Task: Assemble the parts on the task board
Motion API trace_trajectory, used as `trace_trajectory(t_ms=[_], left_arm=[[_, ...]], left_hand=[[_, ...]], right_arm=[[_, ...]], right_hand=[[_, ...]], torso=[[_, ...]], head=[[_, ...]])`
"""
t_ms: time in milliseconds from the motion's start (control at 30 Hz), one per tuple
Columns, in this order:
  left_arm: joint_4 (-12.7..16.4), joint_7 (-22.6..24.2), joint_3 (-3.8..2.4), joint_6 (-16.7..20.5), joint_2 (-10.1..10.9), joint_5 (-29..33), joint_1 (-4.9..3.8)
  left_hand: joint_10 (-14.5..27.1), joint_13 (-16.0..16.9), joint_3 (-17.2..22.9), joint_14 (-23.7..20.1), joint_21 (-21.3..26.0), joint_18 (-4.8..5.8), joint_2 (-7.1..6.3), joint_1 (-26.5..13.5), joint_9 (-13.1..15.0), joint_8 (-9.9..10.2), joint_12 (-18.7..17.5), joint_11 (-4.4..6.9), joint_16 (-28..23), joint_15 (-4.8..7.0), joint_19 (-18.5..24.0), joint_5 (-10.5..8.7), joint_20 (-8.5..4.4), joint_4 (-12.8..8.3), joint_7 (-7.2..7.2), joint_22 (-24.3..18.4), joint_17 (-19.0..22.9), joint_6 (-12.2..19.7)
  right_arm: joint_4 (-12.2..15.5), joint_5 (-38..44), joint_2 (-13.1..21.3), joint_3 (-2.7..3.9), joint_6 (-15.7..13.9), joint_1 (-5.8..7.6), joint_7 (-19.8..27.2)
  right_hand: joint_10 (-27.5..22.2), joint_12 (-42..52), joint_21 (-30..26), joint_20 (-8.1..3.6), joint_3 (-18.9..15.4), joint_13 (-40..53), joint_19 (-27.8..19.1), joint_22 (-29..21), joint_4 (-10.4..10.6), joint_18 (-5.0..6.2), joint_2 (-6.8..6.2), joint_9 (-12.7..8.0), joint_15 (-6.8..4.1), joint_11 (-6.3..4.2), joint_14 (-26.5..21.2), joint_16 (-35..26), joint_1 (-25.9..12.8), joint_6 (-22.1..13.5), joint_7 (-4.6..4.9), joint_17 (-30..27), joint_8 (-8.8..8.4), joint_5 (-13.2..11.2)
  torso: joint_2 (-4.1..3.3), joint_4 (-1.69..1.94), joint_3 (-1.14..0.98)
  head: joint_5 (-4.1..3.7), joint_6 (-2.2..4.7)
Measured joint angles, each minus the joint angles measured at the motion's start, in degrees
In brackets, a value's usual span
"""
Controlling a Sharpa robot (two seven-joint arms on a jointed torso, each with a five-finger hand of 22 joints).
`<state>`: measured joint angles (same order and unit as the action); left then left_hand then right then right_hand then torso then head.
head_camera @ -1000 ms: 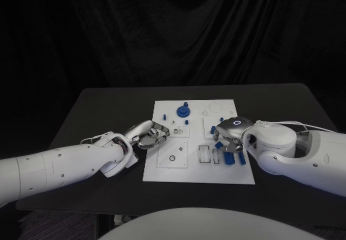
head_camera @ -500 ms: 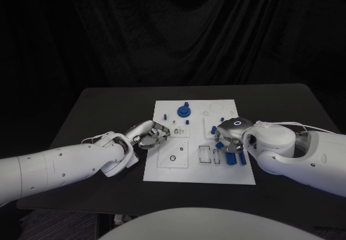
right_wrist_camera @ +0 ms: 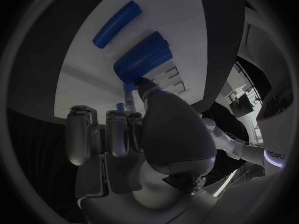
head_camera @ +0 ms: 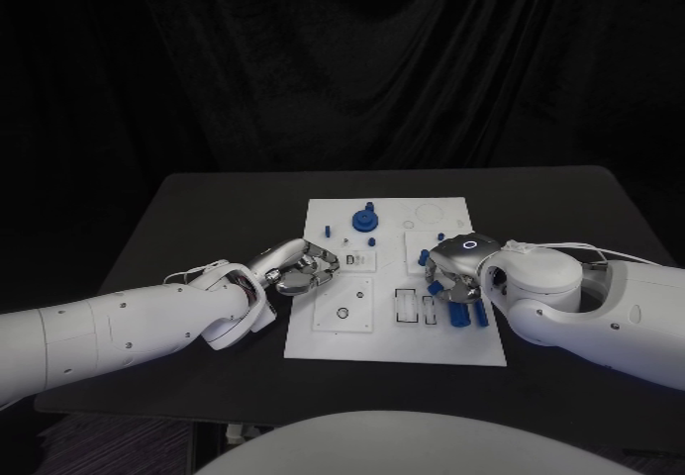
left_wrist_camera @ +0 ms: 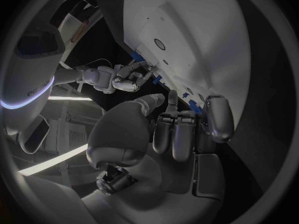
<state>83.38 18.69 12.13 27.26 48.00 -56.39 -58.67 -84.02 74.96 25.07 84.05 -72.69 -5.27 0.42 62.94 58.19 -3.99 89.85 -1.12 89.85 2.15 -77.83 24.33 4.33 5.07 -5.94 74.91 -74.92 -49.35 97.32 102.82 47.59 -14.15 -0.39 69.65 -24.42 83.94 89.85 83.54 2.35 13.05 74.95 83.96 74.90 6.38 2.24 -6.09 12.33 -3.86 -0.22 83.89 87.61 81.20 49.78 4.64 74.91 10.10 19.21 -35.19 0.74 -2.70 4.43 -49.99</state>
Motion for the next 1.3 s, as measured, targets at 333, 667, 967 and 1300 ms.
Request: trace_trajectory(t_ms=[333, 667, 967, 1300], left_arm=[[-0.3, 0.0, -0.02, -0.2, -0.2, 0.0, 0.24], [-0.3, 0.0, -0.01, -0.4, -0.3, 0.0, 0.29], [-0.3, 0.0, -0.01, -0.5, -0.2, 0.0, 0.38], [-0.1, 0.5, -0.01, -0.4, 0.0, 0.0, 0.43]], left_hand=[[0.0, 0.0, 0.0, 0.0, 0.0, 0.00, 0.00, 0.0, -0.1, 0.0, 0.0, 0.00, 0.0, 0.00, 0.0, 0.00, 0.00, 0.0, -0.21, 0.0, 0.0, -0.2], [0.0, 0.0, 0.0, 0.0, 0.0, 0.00, 0.00, 0.0, -0.2, -0.2, 0.0, 0.00, 0.0, 0.00, 0.0, 0.00, 0.00, 0.0, -0.01, 0.0, 0.0, -0.4], [0.0, 0.0, 0.0, 0.0, 0.0, 0.00, 0.00, 0.0, -0.4, -0.2, 0.0, 0.00, 0.0, 0.00, 0.0, 0.00, 0.00, 0.0, 0.20, 0.0, 0.0, -0.6], [0.0, 0.0, -0.5, 0.0, -0.2, 0.00, 0.00, 0.0, -0.8, -0.2, 0.0, 0.00, 0.0, 0.00, 0.0, -0.26, 0.00, 0.6, 0.21, 0.0, 0.0, -1.0]], right_arm=[[-0.6, 0.0, -0.3, 0.01, -0.5, -0.25, 0.6], [-0.8, 0.0, -0.2, 0.01, -1.9, -0.42, 1.4], [1.7, 0.0, 1.8, -0.01, -7.5, -0.45, 3.1], [7.1, 1.8, 5.2, 0.03, -16.7, 2.21, 5.3]], right_hand=[[0.2, 0.0, -0.4, 0.00, 0.6, 0.0, 0.0, 0.0, -0.6, 0.00, 0.00, 1.0, -0.20, -0.20, 0.2, 0.0, 0.0, 4.1, -0.17, 0.0, 1.44, 0.0], [0.0, 0.0, -0.4, -0.20, 0.9, 0.0, 0.2, 0.0, -1.6, 0.00, 0.40, 1.9, -0.39, -0.41, 0.0, 0.0, 0.4, 7.5, -0.38, 0.0, 2.74, -0.1], [0.0, 0.0, -0.4, -0.40, 0.9, 0.0, 0.0, 0.0, -1.8, 0.00, 0.85, 2.2, -0.39, -0.41, 0.0, 0.0, 0.5, 8.7, -0.29, 0.0, 3.38, 0.5], [0.0, 0.0, 0.0, -0.40, 0.8, 0.0, 0.0, 0.0, -1.9, 0.00, 1.30, 2.2, -0.39, -0.40, 0.0, 0.0, 0.1, 9.0, -0.06, 0.0, 3.38, 0.7]], torso=[[0.01, 0.01, -0.03], [0.01, 0.01, -0.03], [0.02, 0.01, -0.03], [0.10, -0.05, 0.04]], head=[[0.14, 0.00], [0.31, 0.00], [0.81, 0.00], [1.04, 0.00]])
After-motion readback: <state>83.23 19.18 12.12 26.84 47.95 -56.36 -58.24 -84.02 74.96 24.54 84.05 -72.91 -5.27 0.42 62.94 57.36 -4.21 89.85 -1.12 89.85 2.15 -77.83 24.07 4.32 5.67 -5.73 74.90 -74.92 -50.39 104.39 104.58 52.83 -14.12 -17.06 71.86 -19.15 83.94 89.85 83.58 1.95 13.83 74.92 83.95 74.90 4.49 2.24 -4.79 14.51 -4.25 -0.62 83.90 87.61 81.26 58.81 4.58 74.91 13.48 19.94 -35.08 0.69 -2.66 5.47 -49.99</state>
